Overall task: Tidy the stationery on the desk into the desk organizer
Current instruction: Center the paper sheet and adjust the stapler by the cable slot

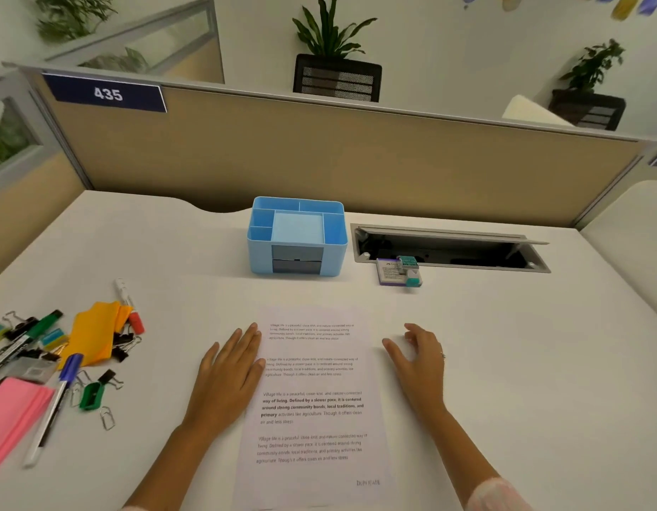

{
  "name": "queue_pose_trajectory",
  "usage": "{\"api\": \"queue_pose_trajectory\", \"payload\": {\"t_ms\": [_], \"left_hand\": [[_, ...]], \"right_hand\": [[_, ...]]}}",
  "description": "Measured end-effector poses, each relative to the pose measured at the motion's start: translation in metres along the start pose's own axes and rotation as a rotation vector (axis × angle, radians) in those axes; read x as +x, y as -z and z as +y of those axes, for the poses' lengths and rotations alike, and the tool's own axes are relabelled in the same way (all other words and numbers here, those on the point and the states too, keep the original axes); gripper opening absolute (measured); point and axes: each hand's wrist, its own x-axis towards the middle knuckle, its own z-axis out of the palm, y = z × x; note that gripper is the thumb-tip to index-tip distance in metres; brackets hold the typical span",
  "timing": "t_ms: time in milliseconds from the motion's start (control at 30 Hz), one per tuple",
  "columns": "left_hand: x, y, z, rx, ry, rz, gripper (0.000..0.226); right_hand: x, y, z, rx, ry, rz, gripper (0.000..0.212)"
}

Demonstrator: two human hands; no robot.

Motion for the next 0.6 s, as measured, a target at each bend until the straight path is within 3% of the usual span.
{"api": "queue_pose_trajectory", "payload": {"t_ms": [333,600], "left_hand": [[-0.068,-0.001,-0.001,0.076,0.02,-0.003,0.068],[-0.108,-0.003,0.007,0.078,0.001,-0.006,0.064]], "right_hand": [[-0.106,0.03,0.014,-0.359,0.29,-0.213,0.04],[-0.129,0.037,0.016,-0.454,0.364,-0.211,0.034]]}}
